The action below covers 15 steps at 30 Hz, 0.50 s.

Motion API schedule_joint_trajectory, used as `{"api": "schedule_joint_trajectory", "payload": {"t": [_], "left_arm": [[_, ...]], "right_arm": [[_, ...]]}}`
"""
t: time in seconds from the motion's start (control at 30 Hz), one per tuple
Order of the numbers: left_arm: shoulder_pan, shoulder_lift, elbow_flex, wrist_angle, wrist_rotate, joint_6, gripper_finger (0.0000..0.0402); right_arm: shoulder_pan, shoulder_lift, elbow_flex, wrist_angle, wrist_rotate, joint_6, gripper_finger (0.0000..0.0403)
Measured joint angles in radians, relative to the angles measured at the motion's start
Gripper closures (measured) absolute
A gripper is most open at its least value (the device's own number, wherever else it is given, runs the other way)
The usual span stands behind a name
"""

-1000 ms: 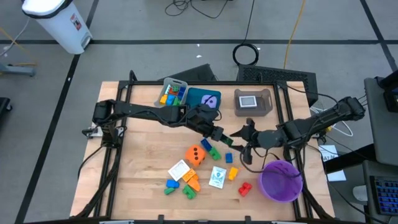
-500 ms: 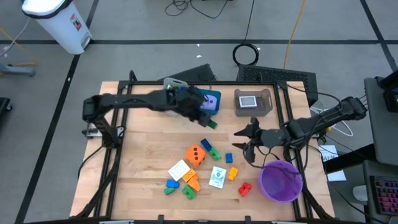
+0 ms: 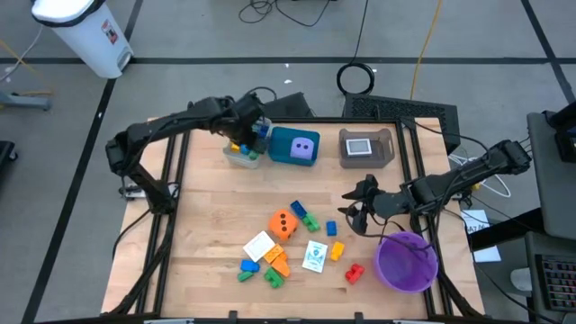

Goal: Pick & Place Toys
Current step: Put the green game piece into the gray bin

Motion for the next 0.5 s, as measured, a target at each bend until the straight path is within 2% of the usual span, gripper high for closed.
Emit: {"api": "schedule_joint_trajectory", "payload": {"t": [0.23, 0.5], "left_arm": [[0.091, 0.008, -0.010, -0.046, -0.035, 0.062, 0.0293], [0.152, 0.011, -0.111, -0.033, -0.007, 0.073, 0.0293]], "right_arm": [[0.000, 0.000, -0.015, -0.001, 0.003, 0.008, 0.0190], [-0.029, 0.000, -0.015, -0.001, 0.004, 0.008, 0.0190]]}}
